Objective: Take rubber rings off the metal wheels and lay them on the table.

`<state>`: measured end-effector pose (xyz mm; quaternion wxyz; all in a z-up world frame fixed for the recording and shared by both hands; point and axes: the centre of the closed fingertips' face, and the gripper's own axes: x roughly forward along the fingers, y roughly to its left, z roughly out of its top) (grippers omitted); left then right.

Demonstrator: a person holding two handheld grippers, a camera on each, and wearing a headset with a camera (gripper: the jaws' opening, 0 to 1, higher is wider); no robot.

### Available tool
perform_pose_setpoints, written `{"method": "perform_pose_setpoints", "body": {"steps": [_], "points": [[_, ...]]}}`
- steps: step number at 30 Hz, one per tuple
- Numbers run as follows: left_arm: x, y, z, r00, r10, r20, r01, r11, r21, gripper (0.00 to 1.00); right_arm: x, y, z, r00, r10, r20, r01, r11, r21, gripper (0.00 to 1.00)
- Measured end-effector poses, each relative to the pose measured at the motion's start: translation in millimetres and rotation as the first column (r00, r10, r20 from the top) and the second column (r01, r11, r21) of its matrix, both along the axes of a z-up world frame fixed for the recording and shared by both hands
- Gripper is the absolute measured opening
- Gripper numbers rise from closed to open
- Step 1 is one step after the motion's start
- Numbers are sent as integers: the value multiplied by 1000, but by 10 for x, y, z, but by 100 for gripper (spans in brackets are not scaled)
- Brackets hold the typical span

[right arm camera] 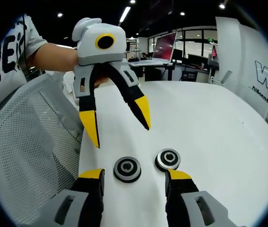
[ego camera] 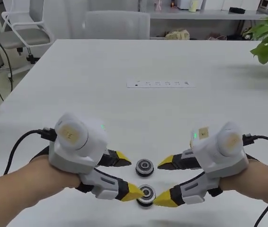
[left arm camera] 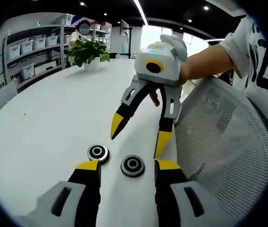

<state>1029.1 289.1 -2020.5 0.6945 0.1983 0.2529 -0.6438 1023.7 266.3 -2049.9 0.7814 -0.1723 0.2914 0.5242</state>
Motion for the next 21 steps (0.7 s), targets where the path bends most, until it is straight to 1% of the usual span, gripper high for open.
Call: {"method": "perform_pose_setpoints", "body": {"steps": [5,8,16,21], "points": [[-41,-39,-44,1000,-28,-4,28,1000,6,35,-2,19,-35,1000,6,-8,-6,1000,0,47],[-64,-57,-93,999,-42,-15,42,999,16,32,-5,19,-65,1000,9,-15,-9,1000,-3,45],[-124,-102,-207,997,-70,-32,71,997,34,26,-25,18,-110,1000,9,-29,-9,1000,-1,43],[-155,-121,-292,996,-82,-40,85,995,55,23,-46,17,-138,999,14,-37,-15,1000,-5,43]]}}
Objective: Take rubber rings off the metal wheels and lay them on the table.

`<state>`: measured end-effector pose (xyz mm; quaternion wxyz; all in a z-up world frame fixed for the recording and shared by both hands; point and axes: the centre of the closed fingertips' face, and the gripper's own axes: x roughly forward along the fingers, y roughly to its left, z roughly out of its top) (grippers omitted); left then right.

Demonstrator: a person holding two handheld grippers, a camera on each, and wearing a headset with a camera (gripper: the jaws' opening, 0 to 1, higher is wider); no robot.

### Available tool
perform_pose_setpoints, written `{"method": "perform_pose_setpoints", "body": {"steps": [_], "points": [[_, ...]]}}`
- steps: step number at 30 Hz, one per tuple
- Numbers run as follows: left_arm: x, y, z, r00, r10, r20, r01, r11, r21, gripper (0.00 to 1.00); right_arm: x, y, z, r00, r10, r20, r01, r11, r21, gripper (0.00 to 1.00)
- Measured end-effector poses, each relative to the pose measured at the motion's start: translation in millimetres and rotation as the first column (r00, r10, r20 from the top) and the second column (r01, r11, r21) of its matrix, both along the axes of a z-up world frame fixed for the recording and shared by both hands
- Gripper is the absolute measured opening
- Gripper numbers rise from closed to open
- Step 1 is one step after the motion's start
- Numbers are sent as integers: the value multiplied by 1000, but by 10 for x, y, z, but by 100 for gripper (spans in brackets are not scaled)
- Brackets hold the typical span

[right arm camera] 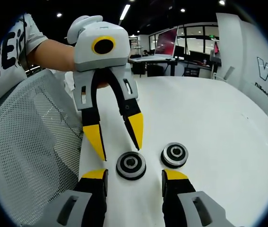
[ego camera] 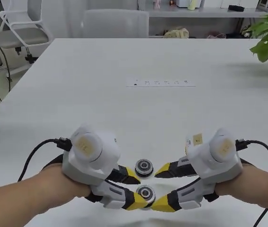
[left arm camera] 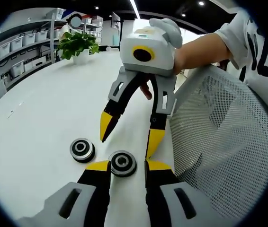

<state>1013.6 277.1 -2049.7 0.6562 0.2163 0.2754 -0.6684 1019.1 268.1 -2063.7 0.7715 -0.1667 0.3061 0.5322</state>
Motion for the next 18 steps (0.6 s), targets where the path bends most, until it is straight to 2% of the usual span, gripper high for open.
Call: {"method": "perform_pose_setpoints", "body": {"steps": [3,4,8,14,17,18], "points": [[-1,-14,-26,1000,4,-13,-4,1000,-1,22,-7,-3,-15,1000,2,-2,-2,1000,-2,43],[-4,-27,-29,1000,10,-26,-10,1000,-5,22,-13,-4,-19,1000,2,-4,-2,1000,-1,43],[-1,-53,-39,999,15,-33,-16,1000,-10,19,-18,-13,-28,1000,0,-7,0,1000,-2,43],[11,-68,-82,1000,19,-22,-19,1000,0,16,-27,-15,-46,1000,1,-12,-1,1000,-2,43],[4,-56,-121,1000,11,0,-11,1000,14,15,-28,-13,-52,1000,0,-14,0,1000,0,42],[9,-68,-100,1000,3,17,-3,1000,0,15,-28,-12,-54,1000,0,-15,0,1000,1,42]]}}
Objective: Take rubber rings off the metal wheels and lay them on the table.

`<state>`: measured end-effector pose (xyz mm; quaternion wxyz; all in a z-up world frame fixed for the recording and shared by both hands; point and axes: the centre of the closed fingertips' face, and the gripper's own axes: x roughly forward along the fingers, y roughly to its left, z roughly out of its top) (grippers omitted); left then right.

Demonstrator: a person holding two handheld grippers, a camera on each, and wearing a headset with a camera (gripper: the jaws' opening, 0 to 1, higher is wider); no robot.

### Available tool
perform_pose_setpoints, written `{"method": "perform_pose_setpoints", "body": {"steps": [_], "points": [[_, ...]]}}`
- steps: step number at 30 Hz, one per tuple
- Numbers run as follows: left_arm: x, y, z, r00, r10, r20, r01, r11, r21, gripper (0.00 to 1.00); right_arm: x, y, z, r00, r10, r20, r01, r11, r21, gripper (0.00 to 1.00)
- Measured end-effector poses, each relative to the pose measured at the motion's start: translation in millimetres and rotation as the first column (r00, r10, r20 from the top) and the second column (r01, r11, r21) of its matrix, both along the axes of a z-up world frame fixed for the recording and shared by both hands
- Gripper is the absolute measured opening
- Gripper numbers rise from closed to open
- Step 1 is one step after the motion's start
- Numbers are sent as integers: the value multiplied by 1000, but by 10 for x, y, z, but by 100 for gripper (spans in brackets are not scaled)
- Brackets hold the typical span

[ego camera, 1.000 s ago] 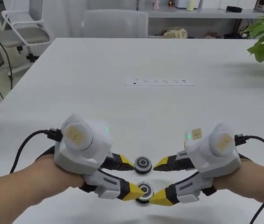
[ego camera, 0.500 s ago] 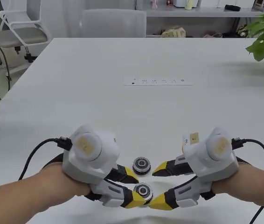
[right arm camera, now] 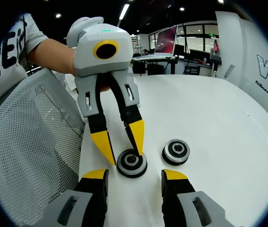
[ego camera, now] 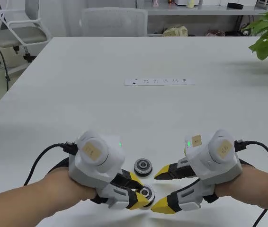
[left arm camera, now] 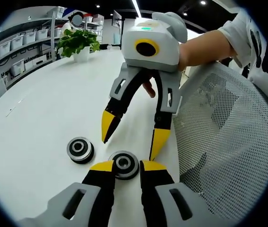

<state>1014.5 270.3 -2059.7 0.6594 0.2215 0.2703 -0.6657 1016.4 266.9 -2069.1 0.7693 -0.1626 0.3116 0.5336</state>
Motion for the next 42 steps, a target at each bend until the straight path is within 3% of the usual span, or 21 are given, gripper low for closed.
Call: {"method": "perform_pose_setpoints", "body": {"steps": [3,10,16,28,42], "points": [[14,7,-4,1000,10,-2,-10,1000,2,14,0,6,-4,1000,1,-1,-1,1000,2,42],[40,24,-13,999,1,48,0,1000,-24,9,-4,30,-25,1000,1,-10,-1,1000,9,41],[49,26,-14,998,-10,70,13,999,-39,8,11,38,-28,1000,-11,-17,12,1000,23,39],[57,32,-13,998,-5,68,11,996,-86,8,-33,119,-77,1000,11,-21,-11,1000,15,34],[54,28,-18,998,9,68,-2,995,-95,7,5,134,-62,1000,-20,-22,21,999,35,25]]}}
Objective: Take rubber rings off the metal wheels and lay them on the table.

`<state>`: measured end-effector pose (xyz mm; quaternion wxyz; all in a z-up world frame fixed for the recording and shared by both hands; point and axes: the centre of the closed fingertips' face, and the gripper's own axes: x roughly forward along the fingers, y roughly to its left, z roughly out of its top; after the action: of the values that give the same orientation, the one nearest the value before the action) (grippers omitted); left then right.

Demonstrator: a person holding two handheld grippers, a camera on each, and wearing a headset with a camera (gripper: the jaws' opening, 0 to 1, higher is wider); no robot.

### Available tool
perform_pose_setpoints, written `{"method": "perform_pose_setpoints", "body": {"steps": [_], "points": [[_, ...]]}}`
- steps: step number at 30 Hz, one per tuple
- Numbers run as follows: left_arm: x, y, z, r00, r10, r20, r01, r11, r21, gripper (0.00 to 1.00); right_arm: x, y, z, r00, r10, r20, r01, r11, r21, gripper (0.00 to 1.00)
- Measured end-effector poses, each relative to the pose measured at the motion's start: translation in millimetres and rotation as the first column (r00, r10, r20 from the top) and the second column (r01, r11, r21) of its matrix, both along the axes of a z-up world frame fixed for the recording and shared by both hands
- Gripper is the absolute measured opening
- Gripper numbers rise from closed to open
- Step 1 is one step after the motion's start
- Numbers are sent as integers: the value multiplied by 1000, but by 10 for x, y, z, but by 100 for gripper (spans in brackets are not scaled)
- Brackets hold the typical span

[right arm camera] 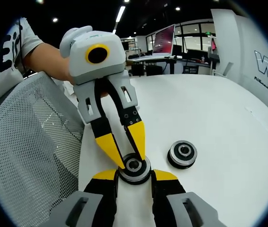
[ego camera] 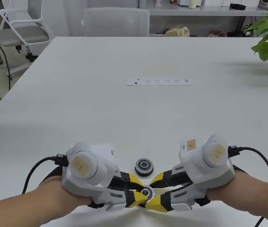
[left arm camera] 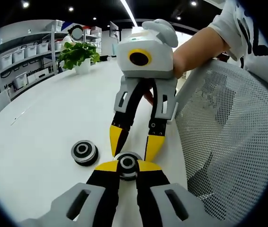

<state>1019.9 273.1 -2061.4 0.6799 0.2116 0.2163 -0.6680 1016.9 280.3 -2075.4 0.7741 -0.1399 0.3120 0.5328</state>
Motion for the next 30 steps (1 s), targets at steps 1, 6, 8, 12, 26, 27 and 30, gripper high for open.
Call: {"method": "perform_pose_setpoints", "body": {"steps": [1,6,8,12,26,27,30], "points": [[0,-1,0,1000,1,0,-1,1000,1,7,-5,-2,2,1000,0,0,0,1000,0,25],[2,-2,0,1000,2,3,-2,1000,7,7,-13,-7,3,1000,7,8,-7,1000,-5,24],[2,-2,0,1000,3,3,-3,1000,6,7,-18,-12,4,1000,12,12,-12,1000,-9,23],[5,0,-2,1000,5,5,-5,1000,3,7,-29,-33,-3,999,28,27,-28,999,-25,22],[6,0,-1,1000,14,7,-14,1000,-3,7,-45,-70,-18,996,65,57,-60,995,-78,18],[5,0,0,1000,14,7,-14,1000,-3,7,-46,-73,-20,996,68,58,-63,995,-82,17],[5,2,0,1000,13,9,-13,1000,-4,7,-49,-154,-71,993,96,72,-85,985,-148,7]]}}
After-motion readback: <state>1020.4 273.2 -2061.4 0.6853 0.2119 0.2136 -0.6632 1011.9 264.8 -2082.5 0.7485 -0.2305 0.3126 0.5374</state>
